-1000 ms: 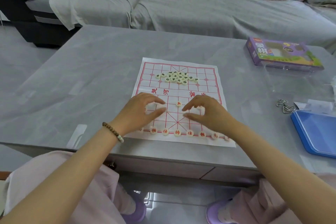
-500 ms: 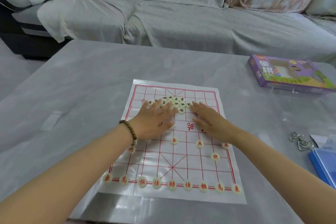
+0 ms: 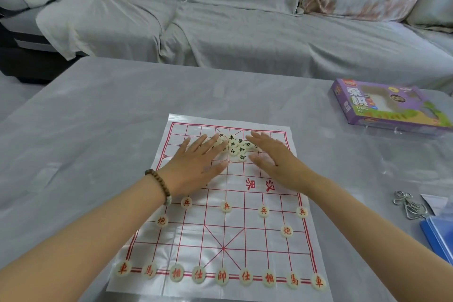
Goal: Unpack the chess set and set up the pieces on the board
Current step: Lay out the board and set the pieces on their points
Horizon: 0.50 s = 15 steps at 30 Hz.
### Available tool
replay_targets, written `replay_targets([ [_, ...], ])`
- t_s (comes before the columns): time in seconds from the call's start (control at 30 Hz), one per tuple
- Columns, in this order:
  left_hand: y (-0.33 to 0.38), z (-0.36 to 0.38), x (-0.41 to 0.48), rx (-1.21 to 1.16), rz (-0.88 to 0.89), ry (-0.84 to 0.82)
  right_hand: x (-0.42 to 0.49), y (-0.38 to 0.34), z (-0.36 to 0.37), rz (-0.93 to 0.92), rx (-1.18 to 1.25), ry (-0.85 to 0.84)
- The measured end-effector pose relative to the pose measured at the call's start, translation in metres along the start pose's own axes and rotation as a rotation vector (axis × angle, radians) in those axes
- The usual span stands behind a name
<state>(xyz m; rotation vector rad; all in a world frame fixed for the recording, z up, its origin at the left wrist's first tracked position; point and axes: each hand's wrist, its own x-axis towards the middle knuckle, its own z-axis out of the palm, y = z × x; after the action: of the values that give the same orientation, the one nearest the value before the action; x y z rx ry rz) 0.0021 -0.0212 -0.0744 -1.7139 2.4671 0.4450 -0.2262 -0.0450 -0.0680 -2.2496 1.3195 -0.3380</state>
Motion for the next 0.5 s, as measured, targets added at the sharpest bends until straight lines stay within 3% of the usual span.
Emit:
replay_targets([
  [0.23,-0.007,0.003,-0.015,-0.071,0.043,-0.013,0.0,-0.01,0.019,-0.086,-0.251,-0.129],
  [0.5,0.005,-0.009,-0.019,-0.149,0.079,0.125,-0.025,-0.003,0.003,0.116,-0.025,-0.057],
])
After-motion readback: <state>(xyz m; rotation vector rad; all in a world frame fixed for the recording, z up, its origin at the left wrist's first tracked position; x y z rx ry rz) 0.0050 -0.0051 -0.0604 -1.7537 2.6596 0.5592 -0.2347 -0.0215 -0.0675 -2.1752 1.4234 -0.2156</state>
